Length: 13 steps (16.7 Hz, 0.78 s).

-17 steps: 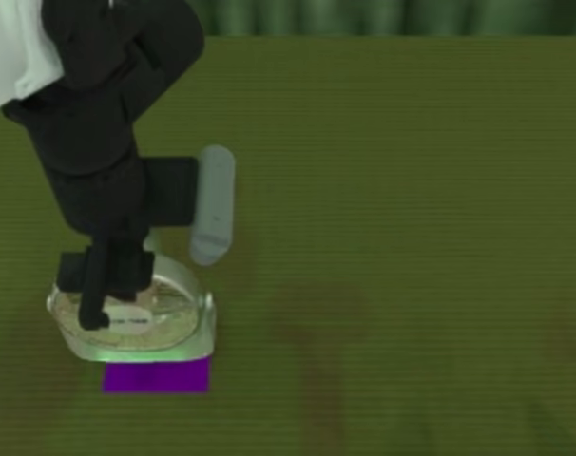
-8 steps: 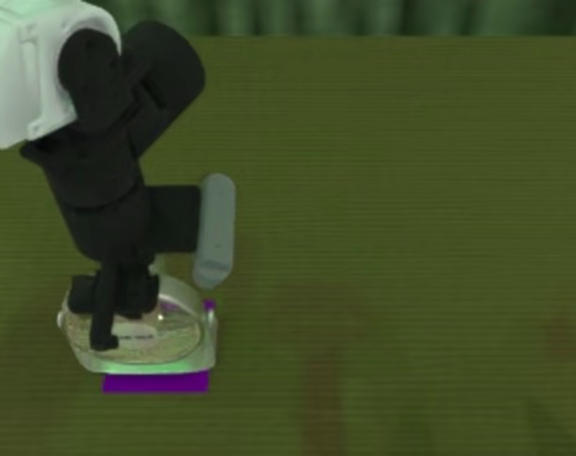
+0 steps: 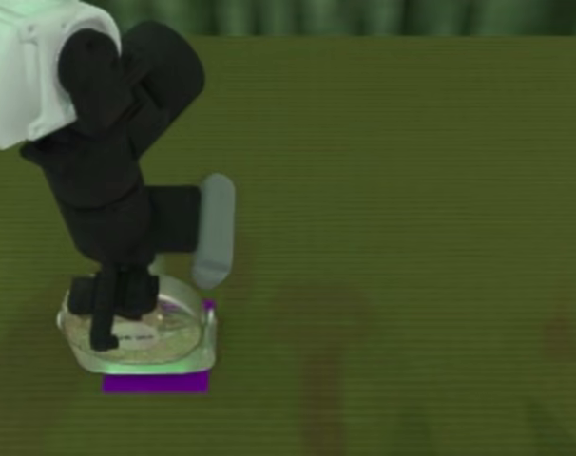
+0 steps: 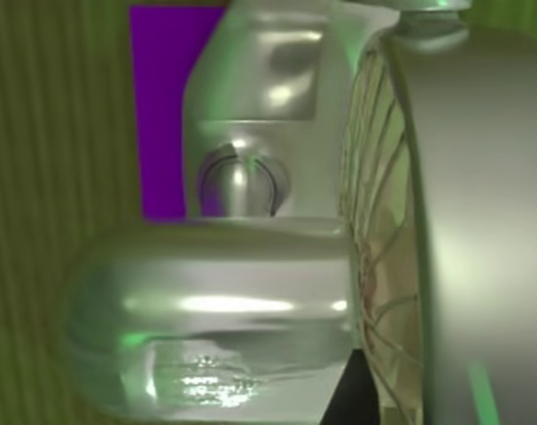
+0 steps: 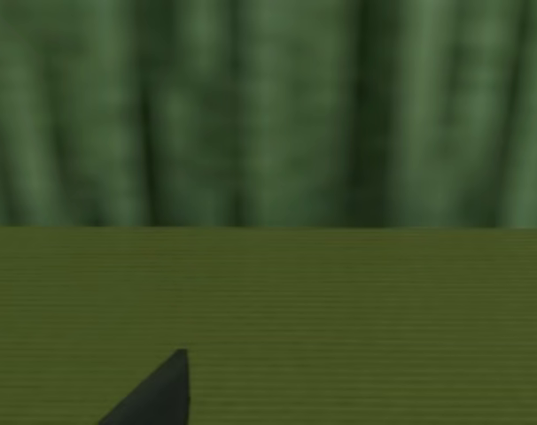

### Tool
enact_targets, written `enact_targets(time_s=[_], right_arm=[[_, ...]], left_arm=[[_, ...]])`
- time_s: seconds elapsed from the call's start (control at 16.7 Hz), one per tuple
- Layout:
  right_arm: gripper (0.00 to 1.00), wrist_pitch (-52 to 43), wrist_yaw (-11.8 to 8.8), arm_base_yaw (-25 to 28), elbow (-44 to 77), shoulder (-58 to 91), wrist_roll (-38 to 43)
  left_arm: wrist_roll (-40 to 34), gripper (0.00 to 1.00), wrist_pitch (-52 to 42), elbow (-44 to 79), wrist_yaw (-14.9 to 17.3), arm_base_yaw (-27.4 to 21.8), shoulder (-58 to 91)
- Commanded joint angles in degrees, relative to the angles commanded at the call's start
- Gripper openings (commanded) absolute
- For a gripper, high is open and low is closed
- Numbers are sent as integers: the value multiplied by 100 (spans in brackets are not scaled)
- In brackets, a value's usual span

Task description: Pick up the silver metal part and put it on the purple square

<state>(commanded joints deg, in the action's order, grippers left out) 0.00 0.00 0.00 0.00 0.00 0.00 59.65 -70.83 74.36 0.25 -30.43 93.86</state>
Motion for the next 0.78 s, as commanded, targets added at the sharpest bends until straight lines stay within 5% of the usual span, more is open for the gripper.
enact_targets(time_s=[0.42,0.78], right_arm=[[100,0,0,0,0,0,0],[100,0,0,0,0,0,0]], left_arm=[[0,98,0,0,0,0,0],[0,100,0,0,0,0,0]])
